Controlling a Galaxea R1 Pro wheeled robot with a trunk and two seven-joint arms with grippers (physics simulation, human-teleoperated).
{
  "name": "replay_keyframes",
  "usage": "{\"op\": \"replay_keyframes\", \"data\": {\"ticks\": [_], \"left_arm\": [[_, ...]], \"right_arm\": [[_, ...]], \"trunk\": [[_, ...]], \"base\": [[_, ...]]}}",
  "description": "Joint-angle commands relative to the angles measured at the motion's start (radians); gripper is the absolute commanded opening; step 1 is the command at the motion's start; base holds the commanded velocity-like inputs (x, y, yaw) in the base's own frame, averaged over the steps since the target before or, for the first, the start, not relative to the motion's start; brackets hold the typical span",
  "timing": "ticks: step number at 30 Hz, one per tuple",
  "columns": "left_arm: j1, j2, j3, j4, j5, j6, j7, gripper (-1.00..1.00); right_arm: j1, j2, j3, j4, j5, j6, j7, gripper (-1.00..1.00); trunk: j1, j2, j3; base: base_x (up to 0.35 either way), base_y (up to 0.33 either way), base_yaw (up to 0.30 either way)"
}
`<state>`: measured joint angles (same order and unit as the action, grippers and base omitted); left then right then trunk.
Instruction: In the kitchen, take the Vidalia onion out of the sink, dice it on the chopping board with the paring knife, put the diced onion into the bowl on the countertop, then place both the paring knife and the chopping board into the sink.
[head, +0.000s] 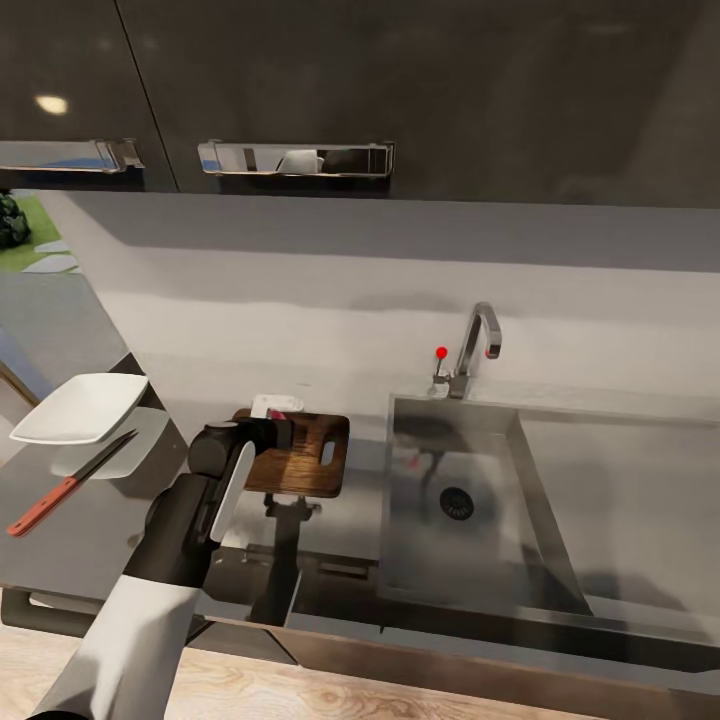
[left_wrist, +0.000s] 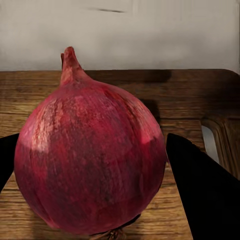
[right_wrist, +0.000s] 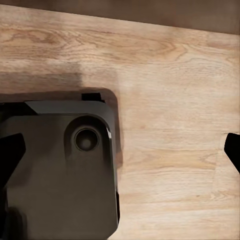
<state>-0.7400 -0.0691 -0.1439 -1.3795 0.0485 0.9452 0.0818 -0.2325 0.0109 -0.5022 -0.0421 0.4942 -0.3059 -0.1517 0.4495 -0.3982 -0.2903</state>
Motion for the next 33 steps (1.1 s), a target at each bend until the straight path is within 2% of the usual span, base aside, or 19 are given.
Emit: {"op": "replay_keyframes", "data": {"ticks": [1, 17, 22, 33], "left_arm": [[-0.001, 0.001, -0.001, 0.000, 0.006, 0.004, 0.009, -1.00], [-0.001, 0.004, -0.001, 0.036, 0.005, 0.001, 0.007, -1.00], [-0.001, 0.021, 0.000, 0.030, 0.005, 0.001, 0.007, -1.00], [-0.001, 0.028, 0.000, 0.022, 0.005, 0.001, 0.008, -1.00]], "right_arm": [[-0.001, 0.000, -0.007, 0.001, 0.011, -0.002, -0.005, 1.00], [-0.001, 0.006, -0.004, 0.002, 0.008, 0.000, -0.005, 1.00], [-0.001, 0.006, -0.005, 0.002, 0.007, 0.001, -0.004, 1.00], [-0.001, 0.006, -0.006, 0.002, 0.007, 0.001, -0.004, 1.00]], "trunk": [[0.001, -0.002, -0.002], [0.001, -0.002, -0.003], [0.001, -0.002, -0.009], [0.001, -0.002, -0.026]], "base": [[0.000, 0.000, 0.000], [0.000, 0.000, 0.000], [0.000, 0.000, 0.000], [0.000, 0.000, 0.000]]}}
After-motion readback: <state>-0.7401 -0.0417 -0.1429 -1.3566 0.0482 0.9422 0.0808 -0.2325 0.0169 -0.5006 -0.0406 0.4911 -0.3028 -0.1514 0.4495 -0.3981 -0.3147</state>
